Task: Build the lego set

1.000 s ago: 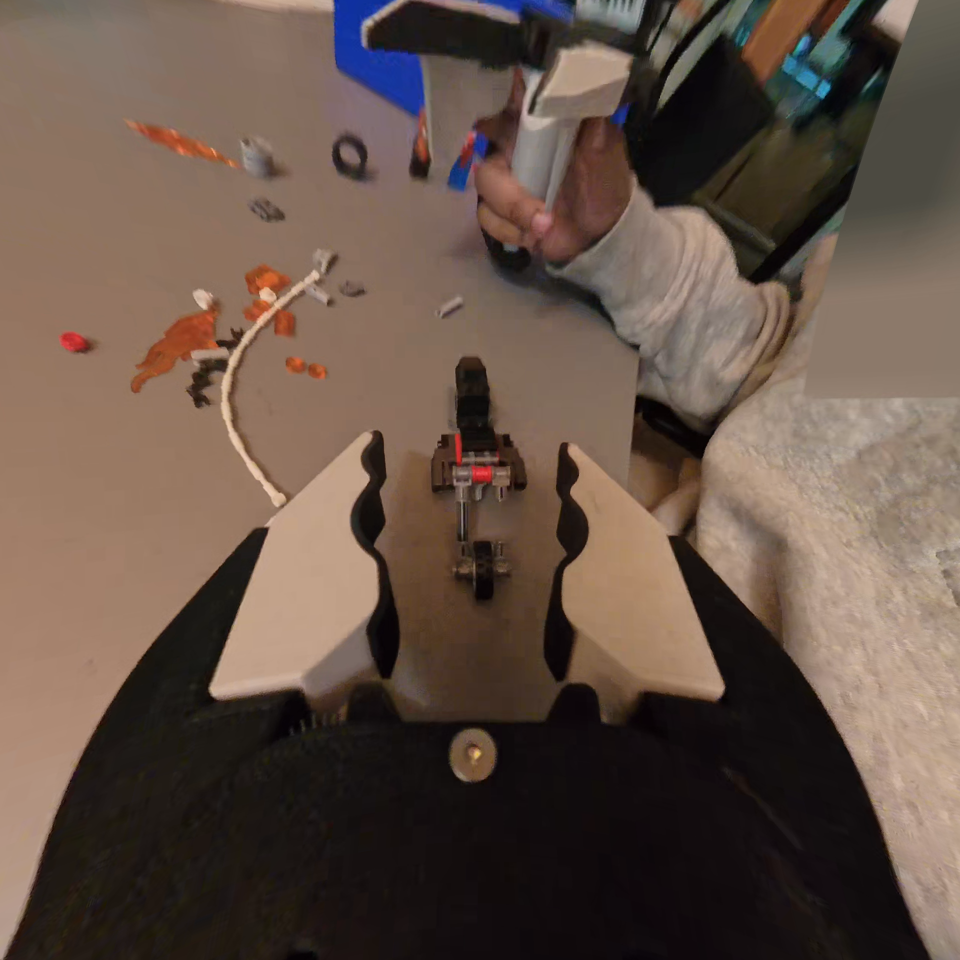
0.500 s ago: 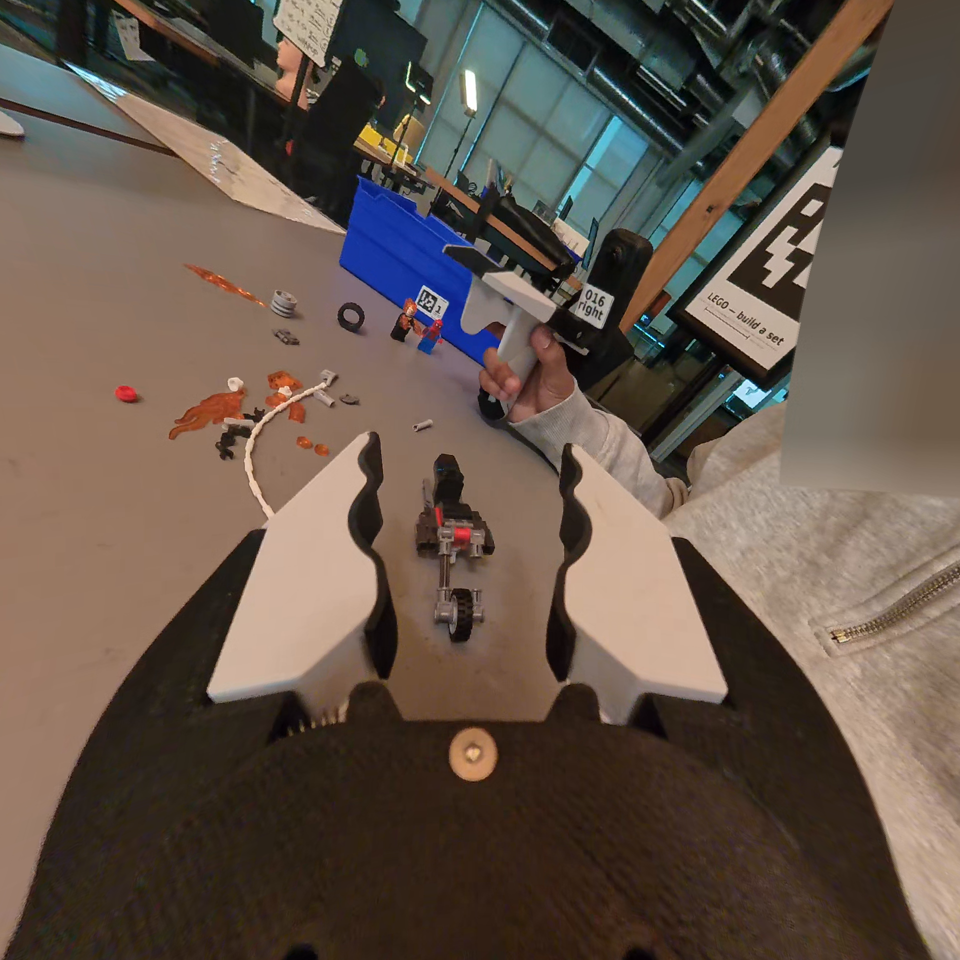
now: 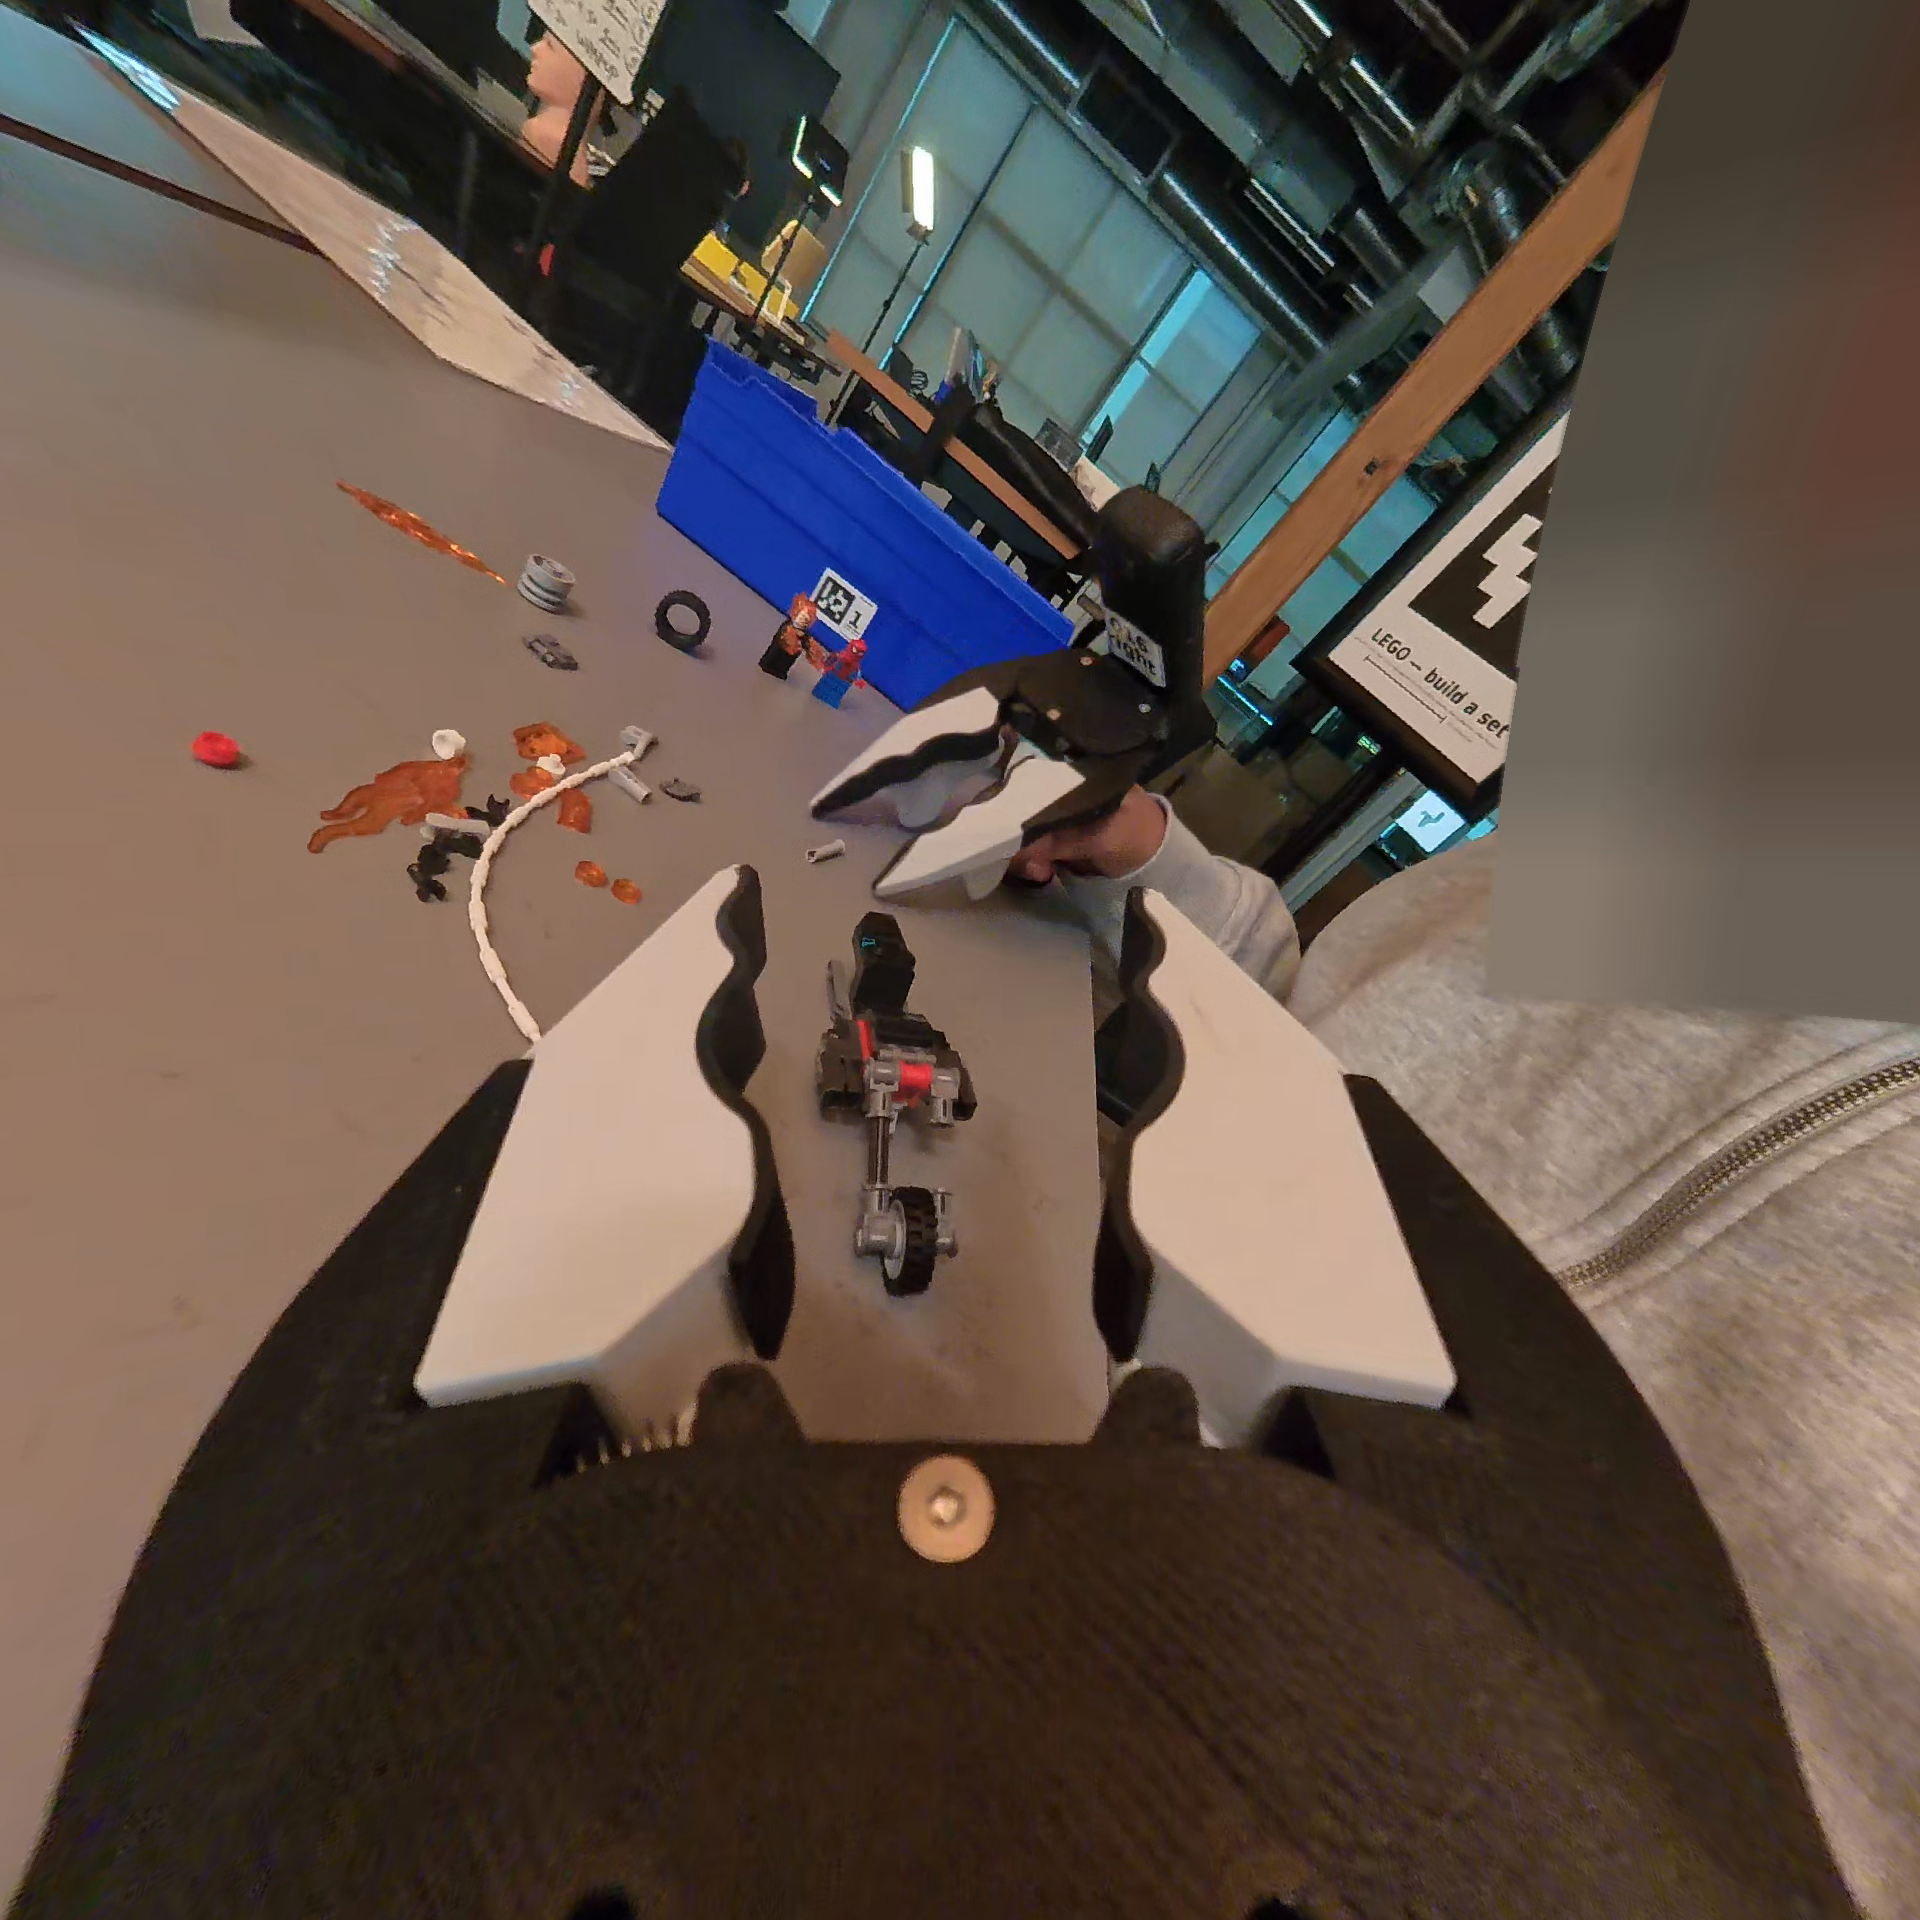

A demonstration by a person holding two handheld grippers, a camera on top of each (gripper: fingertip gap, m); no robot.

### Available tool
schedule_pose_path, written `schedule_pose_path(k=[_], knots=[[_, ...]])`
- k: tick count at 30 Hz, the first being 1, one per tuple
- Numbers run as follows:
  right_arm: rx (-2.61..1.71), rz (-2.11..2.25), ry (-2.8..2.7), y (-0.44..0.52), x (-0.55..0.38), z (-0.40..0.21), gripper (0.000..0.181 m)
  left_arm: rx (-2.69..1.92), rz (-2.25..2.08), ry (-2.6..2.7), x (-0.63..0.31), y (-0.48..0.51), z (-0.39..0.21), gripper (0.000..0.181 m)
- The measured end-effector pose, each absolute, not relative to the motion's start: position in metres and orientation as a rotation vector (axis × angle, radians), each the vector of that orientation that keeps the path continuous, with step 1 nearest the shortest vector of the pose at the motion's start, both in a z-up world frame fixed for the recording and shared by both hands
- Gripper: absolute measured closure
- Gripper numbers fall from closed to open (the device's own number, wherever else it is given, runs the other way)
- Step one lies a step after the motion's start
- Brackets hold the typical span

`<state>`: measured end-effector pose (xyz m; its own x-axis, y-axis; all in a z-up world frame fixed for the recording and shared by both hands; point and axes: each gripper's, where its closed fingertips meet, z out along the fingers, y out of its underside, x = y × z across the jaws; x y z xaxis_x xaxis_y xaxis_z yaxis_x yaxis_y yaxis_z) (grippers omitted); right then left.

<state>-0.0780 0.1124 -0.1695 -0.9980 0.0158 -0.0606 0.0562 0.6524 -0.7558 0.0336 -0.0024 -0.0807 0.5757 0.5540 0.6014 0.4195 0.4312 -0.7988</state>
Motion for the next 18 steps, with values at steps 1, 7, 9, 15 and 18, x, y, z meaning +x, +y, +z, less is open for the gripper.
schedule_pose_path(k=[1,7,9,15,18], knots=[[0.061,-1.291,2.810,0.112,-0.078,-0.169,0.137,-1.180,0.109,-1.016,0.033,-0.002,-0.081,0.115],[0.054,-1.286,2.799,0.108,-0.080,-0.169,0.143,-1.338,0.149,-1.031,0.023,0.023,-0.090,0.113],[0.034,-1.291,2.830,0.106,-0.080,-0.170,0.145,-1.480,0.138,-1.046,0.019,0.041,-0.101,0.110],[0.002,-1.296,2.857,0.105,-0.079,-0.170,0.155,-1.817,0.214,-1.113,0.001,0.061,-0.132,0.111],[-0.069,-1.286,2.840,0.105,-0.070,-0.171,0.179,-1.870,0.146,-1.133,-0.001,0.069,-0.141,0.111]])
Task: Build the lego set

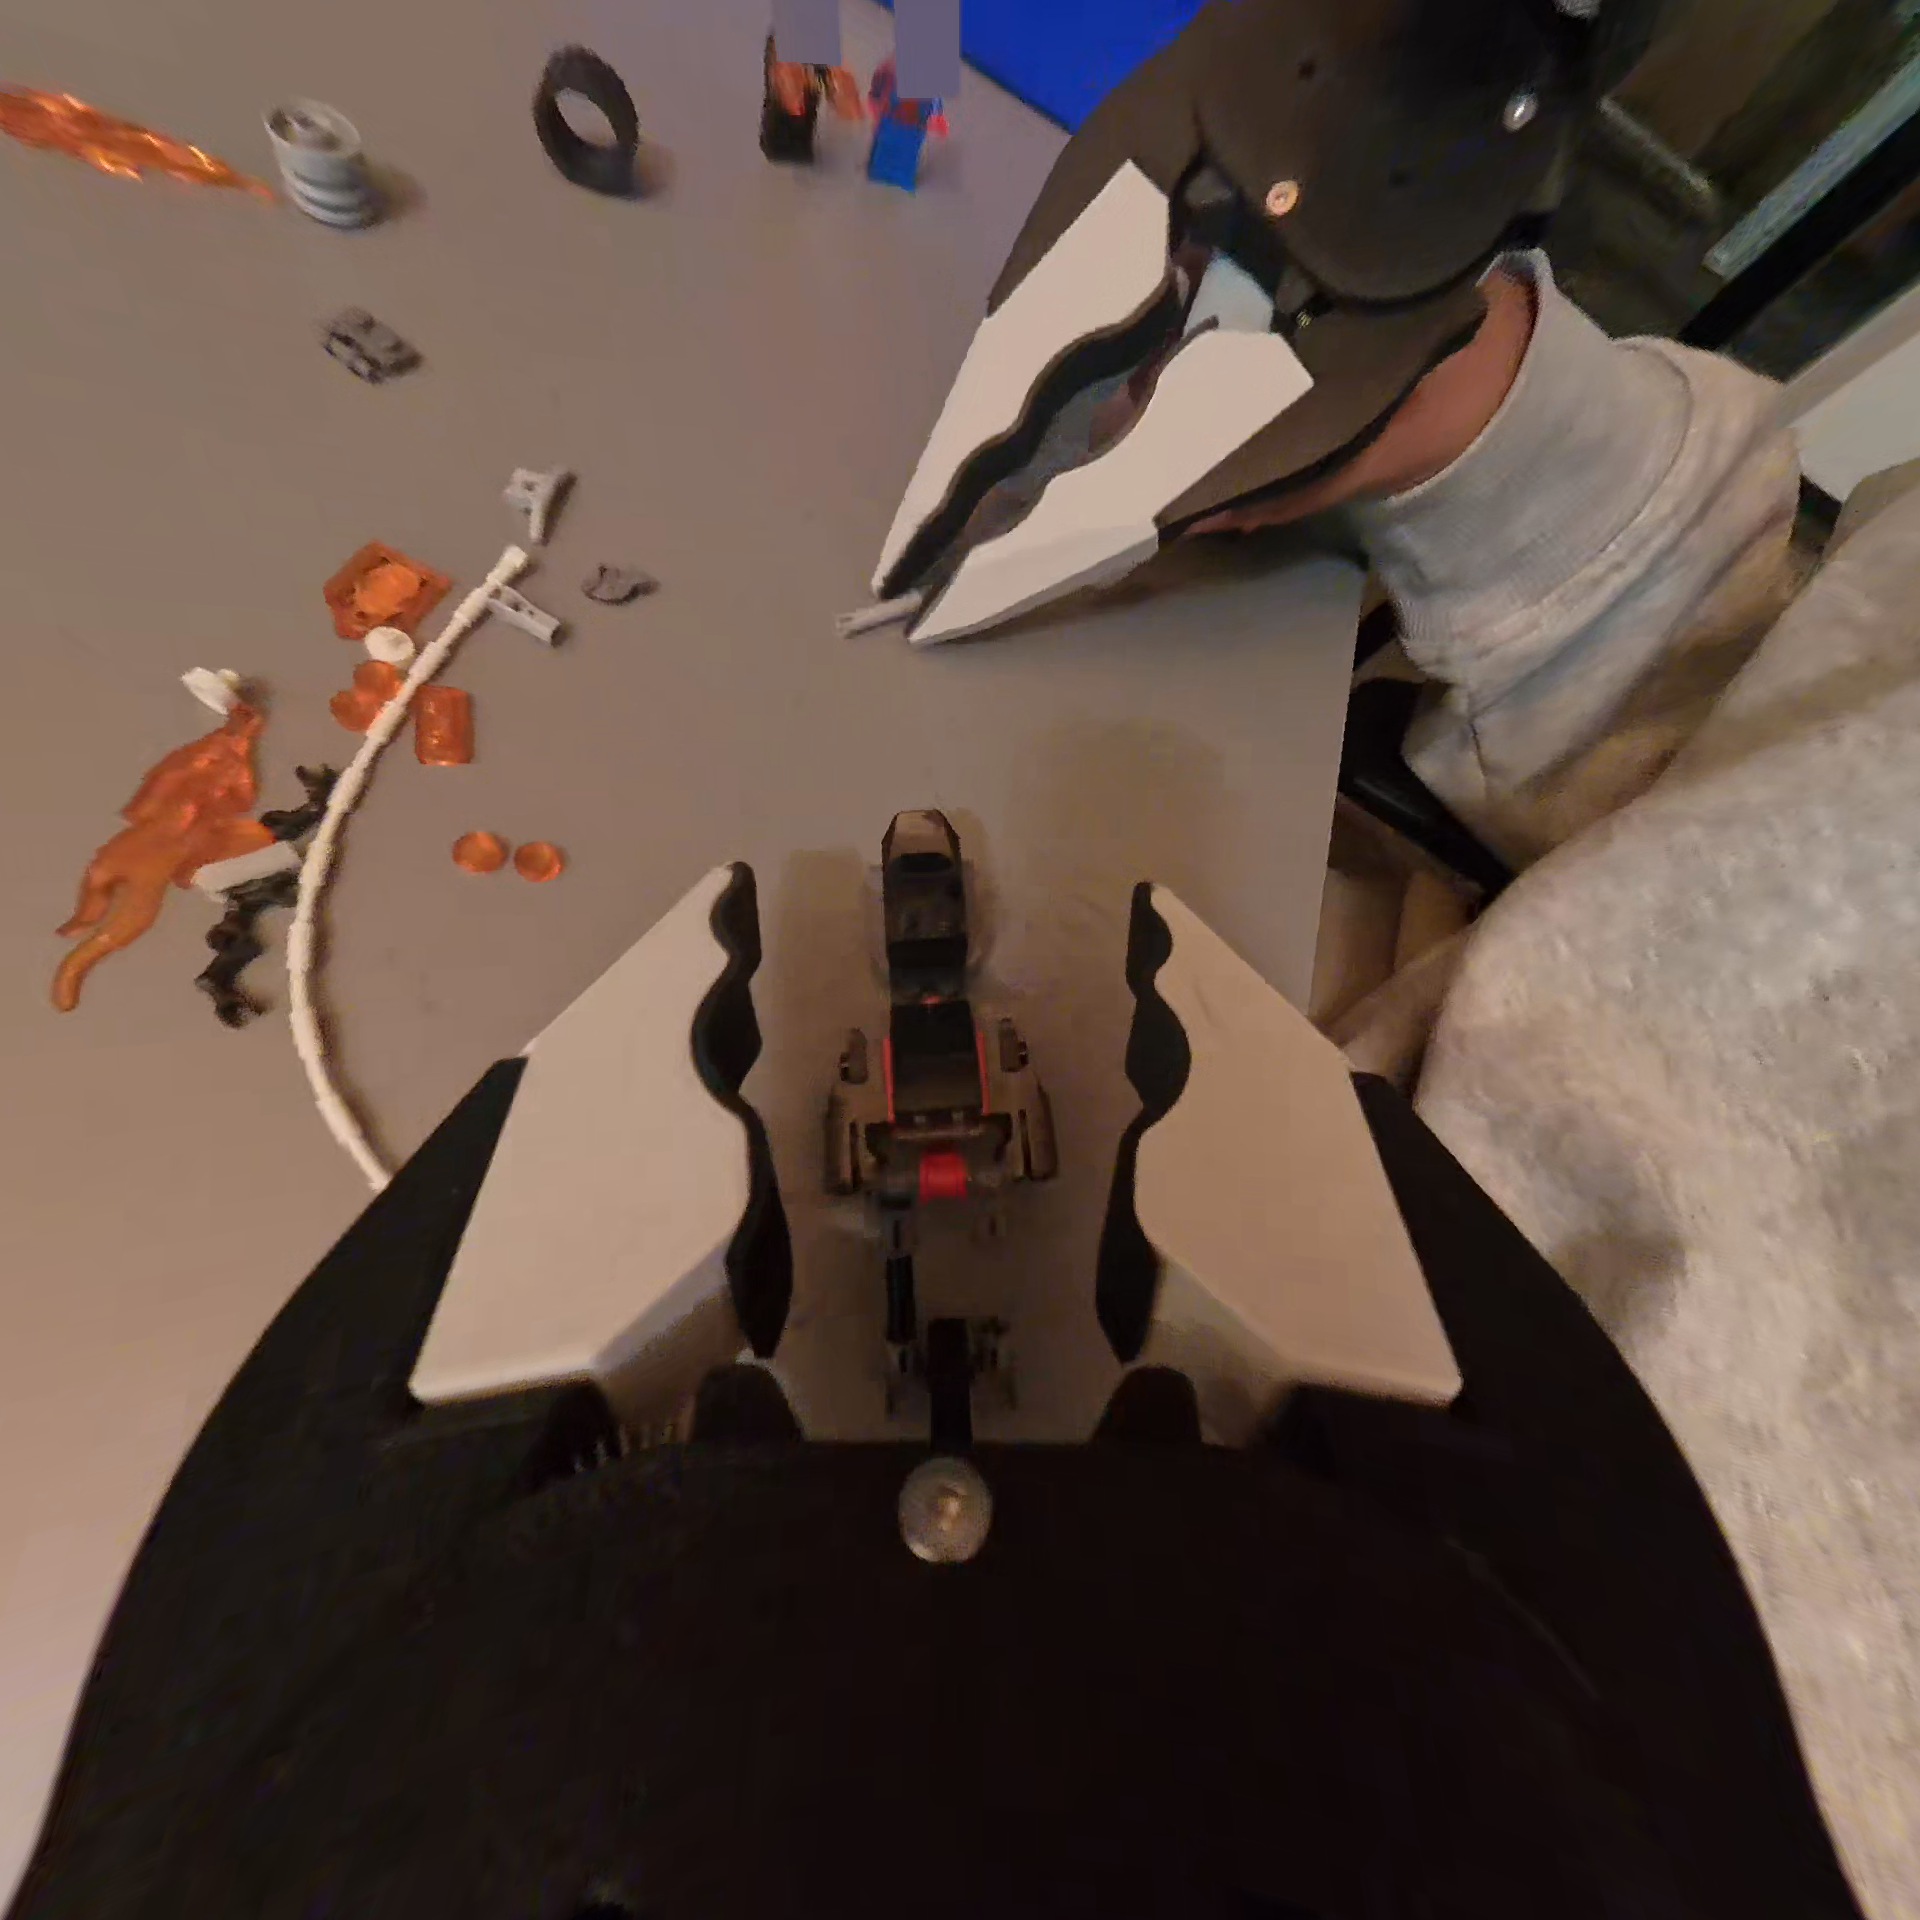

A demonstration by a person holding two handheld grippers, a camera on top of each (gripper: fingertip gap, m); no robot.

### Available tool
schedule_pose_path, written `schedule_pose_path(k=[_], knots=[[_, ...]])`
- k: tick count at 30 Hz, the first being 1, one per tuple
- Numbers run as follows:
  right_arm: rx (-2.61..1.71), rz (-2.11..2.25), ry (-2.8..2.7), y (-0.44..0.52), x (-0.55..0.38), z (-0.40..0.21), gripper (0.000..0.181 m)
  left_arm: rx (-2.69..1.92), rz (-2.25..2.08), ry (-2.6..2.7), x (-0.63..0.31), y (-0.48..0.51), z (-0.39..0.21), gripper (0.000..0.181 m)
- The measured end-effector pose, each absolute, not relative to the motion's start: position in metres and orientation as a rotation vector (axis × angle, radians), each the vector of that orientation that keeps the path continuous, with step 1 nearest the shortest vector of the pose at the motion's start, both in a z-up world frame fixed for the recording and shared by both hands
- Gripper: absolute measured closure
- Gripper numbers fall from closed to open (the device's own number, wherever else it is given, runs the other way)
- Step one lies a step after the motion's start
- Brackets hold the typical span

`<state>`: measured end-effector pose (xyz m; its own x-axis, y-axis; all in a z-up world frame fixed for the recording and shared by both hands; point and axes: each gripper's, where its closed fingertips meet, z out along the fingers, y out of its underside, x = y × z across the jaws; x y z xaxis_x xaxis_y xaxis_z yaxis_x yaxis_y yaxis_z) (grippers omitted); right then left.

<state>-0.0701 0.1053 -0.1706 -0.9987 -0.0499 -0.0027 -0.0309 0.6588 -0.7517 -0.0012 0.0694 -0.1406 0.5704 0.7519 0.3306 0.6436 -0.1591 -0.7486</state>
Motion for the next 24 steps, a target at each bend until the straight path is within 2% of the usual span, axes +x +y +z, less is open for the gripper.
schedule_pose_path(k=[8,9,11,12,19,21,24], knots=[[-0.016,-1.307,2.869,0.106,-0.057,-0.169,0.179,-1.891,0.256,-1.063,-0.002,0.074,-0.126,0.117],[-0.014,-1.336,2.861,0.105,-0.052,-0.166,0.179,-1.881,0.257,-1.056,-0.002,0.074,-0.122,0.120],[-0.022,-1.458,2.820,0.103,-0.039,-0.152,0.179,-1.838,0.261,-1.070,-0.005,0.075,-0.115,0.153],[-0.041,-1.534,2.785,0.101,-0.030,-0.142,0.179,-1.805,0.254,-1.087,-0.007,0.075,-0.111,0.159],[-0.234,-1.959,2.790,0.104,0.009,-0.088,0.179,-1.617,-0.064,-1.051,0.004,0.108,-0.094,0.151],[-0.295,-2.015,2.856,0.109,0.012,-0.083,0.179,-1.556,-0.157,-0.991,0.010,0.117,-0.083,0.175],[-0.334,-2.098,2.885,0.115,0.016,-0.074,0.179,-1.463,-0.334,-0.953,0.016,0.125,-0.072,0.179]])
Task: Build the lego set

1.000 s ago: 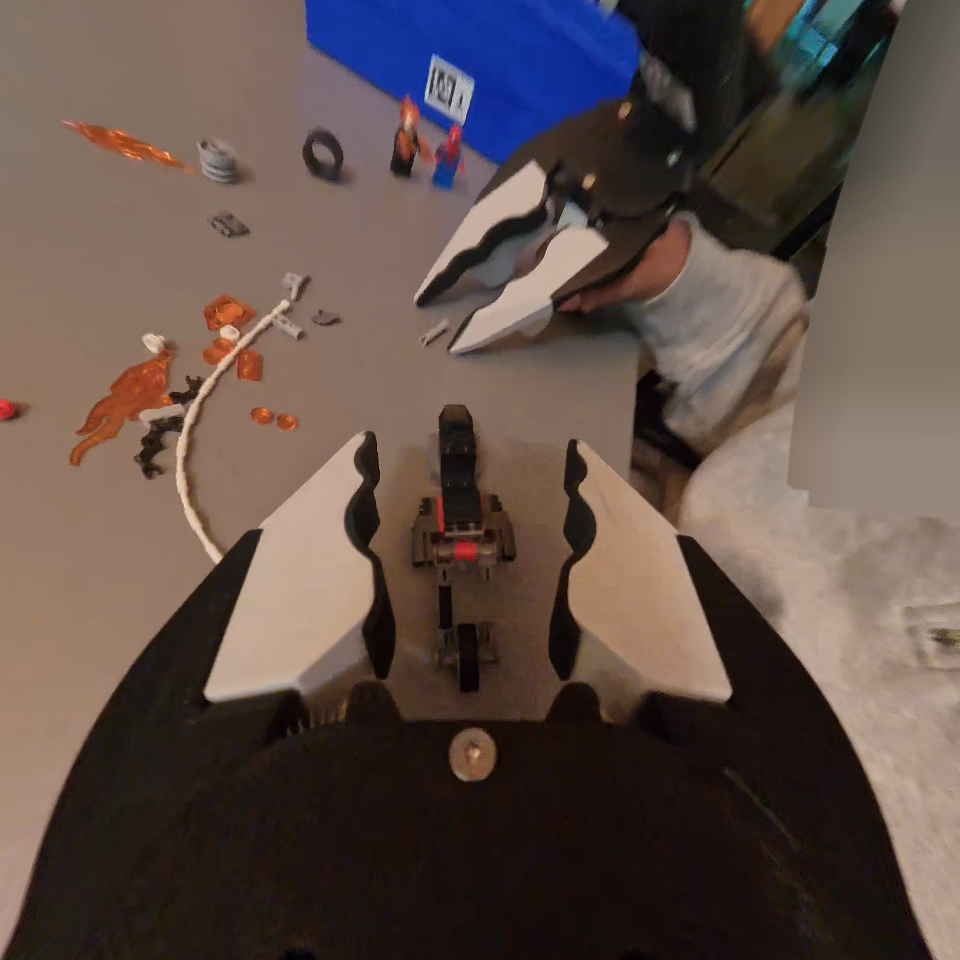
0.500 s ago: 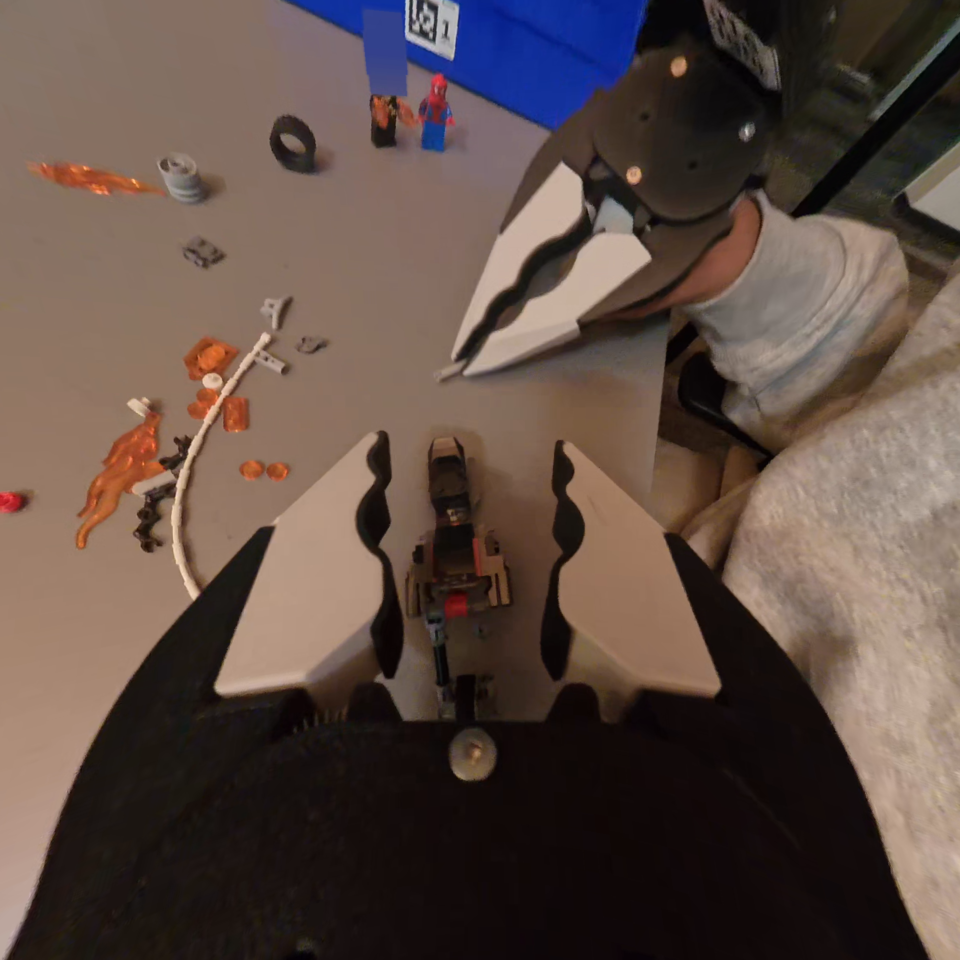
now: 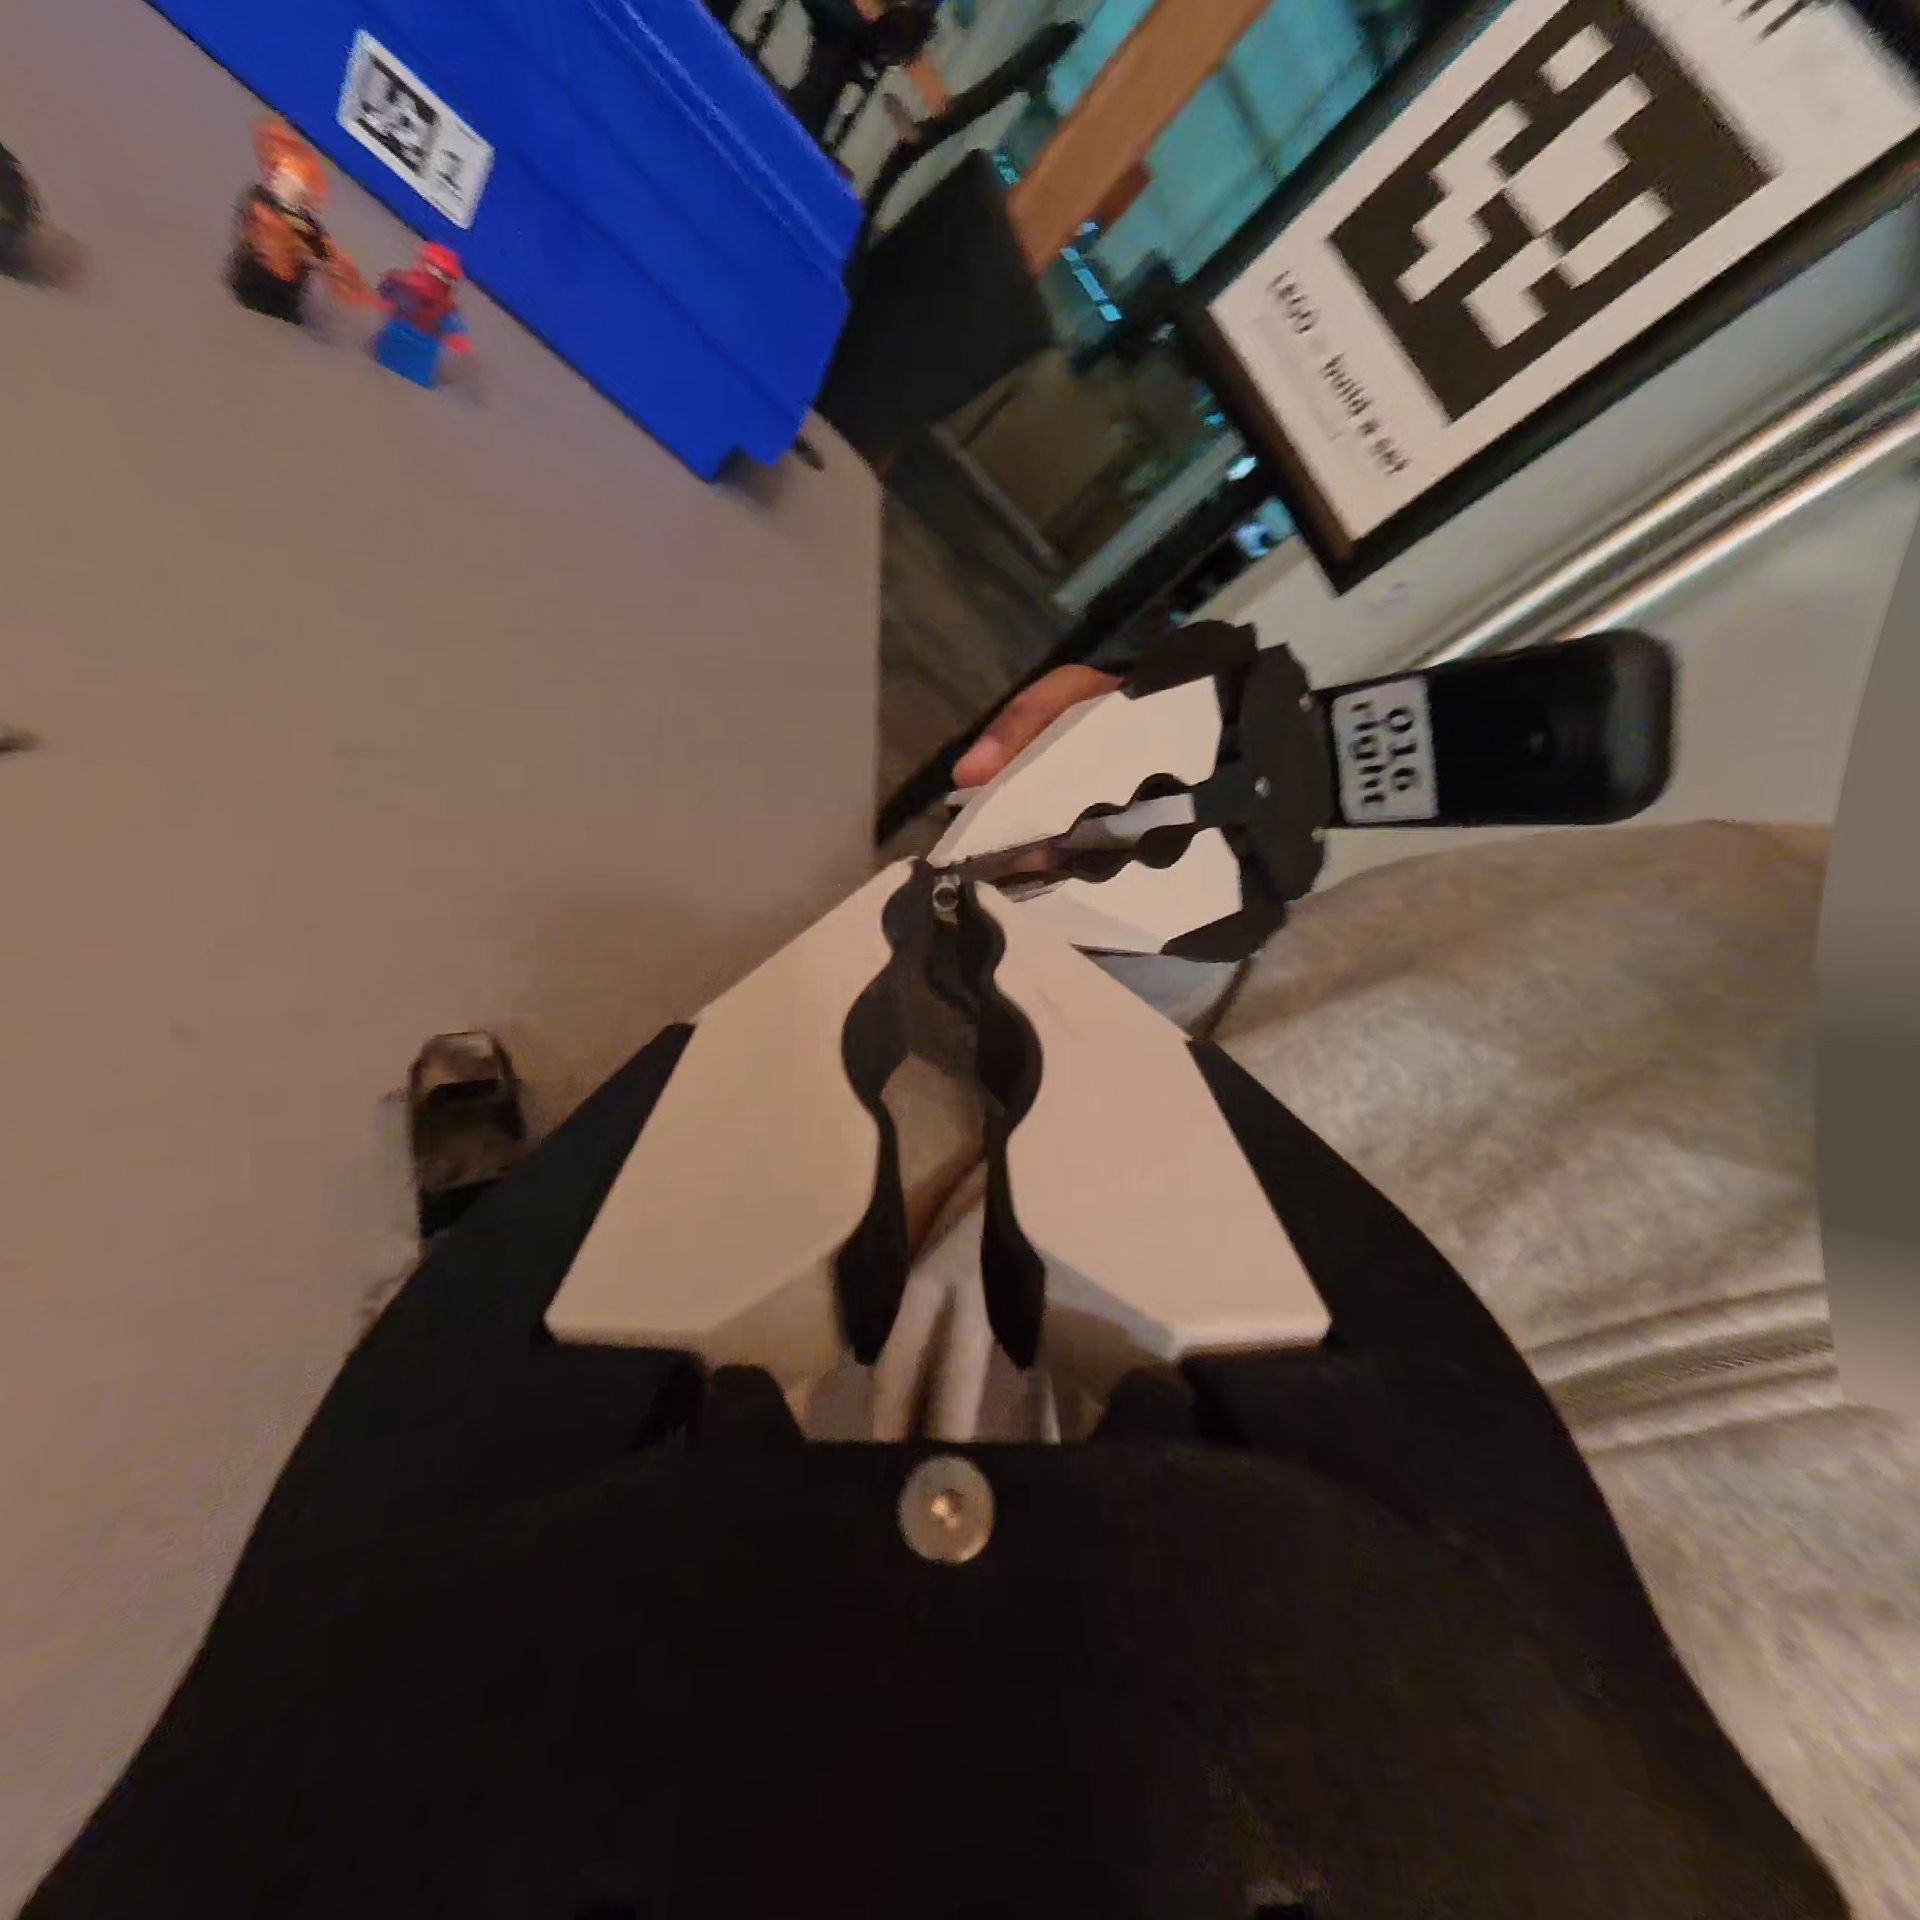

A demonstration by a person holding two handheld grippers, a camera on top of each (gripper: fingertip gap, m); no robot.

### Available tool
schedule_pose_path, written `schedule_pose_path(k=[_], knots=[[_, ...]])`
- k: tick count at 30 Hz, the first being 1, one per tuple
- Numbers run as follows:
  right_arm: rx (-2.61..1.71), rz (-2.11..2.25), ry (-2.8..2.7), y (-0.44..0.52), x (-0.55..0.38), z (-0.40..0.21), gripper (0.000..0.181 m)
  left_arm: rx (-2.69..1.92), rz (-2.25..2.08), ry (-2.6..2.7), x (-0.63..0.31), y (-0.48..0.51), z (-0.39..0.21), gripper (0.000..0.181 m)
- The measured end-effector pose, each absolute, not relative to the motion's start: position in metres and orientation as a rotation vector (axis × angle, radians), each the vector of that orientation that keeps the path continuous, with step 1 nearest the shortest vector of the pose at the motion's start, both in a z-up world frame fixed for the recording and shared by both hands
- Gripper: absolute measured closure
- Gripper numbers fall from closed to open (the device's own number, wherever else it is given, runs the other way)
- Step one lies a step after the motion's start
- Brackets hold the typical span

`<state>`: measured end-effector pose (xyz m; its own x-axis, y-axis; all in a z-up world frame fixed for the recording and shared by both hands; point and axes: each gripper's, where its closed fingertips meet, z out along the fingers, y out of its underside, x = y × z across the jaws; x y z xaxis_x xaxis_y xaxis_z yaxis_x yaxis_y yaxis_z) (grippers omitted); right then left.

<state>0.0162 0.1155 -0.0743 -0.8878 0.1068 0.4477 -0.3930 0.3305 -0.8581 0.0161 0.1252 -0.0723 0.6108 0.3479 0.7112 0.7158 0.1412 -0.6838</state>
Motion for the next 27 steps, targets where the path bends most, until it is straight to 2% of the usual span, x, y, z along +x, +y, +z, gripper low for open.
schedule_pose_path(k=[2,4,9,20,21,22,23,24,27], knots=[[0.254,1.634,-2.135,0.119,0.021,-0.069,0.179,-1.402,-0.440,-0.932,0.020,0.128,-0.068,0.180],[0.278,1.690,-2.045,0.124,0.024,-0.060,0.171,-1.319,-0.552,-0.911,0.024,0.130,-0.061,0.179],[0.383,1.745,-1.978,0.134,0.036,-0.052,0.174,-1.137,-0.811,-0.846,0.035,0.135,-0.044,0.179],[0.331,1.806,-2.067,0.135,0.039,-0.045,0.179,-1.182,-0.764,-0.838,0.039,0.139,-0.043,0.179],[0.294,1.807,-2.065,0.136,0.035,-0.045,0.179,-1.207,-0.694,-0.846,0.036,0.135,-0.043,0.175],[0.238,1.810,-2.078,0.137,0.028,-0.048,0.179,-1.236,-0.610,-0.867,0.030,0.129,-0.045,0.163],[0.156,1.807,-2.112,0.138,0.019,-0.054,0.179,-1.281,-0.509,-0.913,0.023,0.121,-0.051,0.139],[0.058,1.794,-2.168,0.138,0.010,-0.064,0.179,-1.346,-0.392,-0.967,0.016,0.112,-0.060,0.130],[-0.227,1.668,-2.398,0.130,-0.003,-0.108,0.179,-1.619,-0.091,-1.115,0.004,0.087,-0.099,0.121]])
